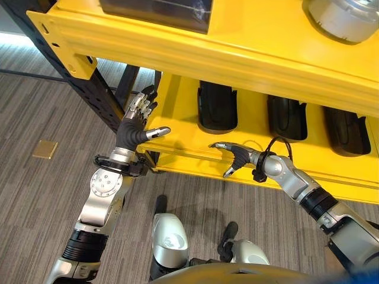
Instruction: Move parts from the plastic box to the shelf.
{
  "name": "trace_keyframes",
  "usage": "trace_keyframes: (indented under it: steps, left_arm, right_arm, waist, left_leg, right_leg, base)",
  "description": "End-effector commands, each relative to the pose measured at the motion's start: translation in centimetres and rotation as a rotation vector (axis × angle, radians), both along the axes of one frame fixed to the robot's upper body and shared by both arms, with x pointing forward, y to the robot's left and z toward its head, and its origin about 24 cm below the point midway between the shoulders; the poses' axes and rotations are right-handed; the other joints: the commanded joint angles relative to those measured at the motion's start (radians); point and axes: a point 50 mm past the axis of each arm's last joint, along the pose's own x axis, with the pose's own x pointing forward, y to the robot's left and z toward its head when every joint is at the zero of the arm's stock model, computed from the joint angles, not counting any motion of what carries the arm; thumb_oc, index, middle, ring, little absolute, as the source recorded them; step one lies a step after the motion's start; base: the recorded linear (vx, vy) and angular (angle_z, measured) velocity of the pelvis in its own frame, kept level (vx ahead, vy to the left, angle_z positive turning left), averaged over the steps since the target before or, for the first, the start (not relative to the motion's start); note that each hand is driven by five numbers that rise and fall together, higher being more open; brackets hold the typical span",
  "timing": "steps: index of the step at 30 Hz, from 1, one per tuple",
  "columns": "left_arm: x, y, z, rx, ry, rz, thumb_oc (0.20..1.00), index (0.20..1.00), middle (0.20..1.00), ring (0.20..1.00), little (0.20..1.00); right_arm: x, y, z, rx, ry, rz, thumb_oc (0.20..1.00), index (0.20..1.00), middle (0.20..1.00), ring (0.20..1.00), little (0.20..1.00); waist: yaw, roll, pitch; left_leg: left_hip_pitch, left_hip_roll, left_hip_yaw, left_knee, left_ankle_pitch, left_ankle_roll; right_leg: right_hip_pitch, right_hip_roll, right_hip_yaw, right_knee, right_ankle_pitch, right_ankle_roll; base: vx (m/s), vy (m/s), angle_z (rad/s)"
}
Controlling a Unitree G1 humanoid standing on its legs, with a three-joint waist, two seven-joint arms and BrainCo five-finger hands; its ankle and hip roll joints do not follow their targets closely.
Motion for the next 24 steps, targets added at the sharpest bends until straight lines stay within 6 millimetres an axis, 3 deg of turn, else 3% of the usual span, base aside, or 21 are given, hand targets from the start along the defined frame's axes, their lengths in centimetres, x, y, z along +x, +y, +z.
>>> trace_keyframes:
  steps: [1,24]
  left_arm:
    - [-0.5,-0.9,2.4,0.033,-0.131,-0.056,1.000,1.000,1.000,1.000,1.000]
    - [-0.3,-2.0,2.2,0.030,-0.113,-0.121,1.000,1.000,1.000,1.000,1.000]
  right_arm:
    - [0.9,1.8,2.0,0.024,-0.086,0.056,1.000,1.000,1.000,1.000,1.000]
    - [2.8,1.5,-0.7,-0.145,-0.033,-0.005,1.000,1.000,1.000,1.000,1.000]
  waist:
    - [0.014,-0.003,-0.008]
    - [0.068,0.053,0.013]
  left_leg:
    - [-0.041,-0.048,0.014,0.077,-0.010,0.042]
    - [-0.048,-0.056,-0.015,0.087,0.004,0.037]
  right_leg:
    - [0.040,-0.031,-0.006,0.115,-0.079,0.032]
    - [0.027,-0.053,-0.050,0.185,-0.102,0.018]
  base:
    - [0.00,0.000,0.00]
    - [0.02,-0.003,0.02]
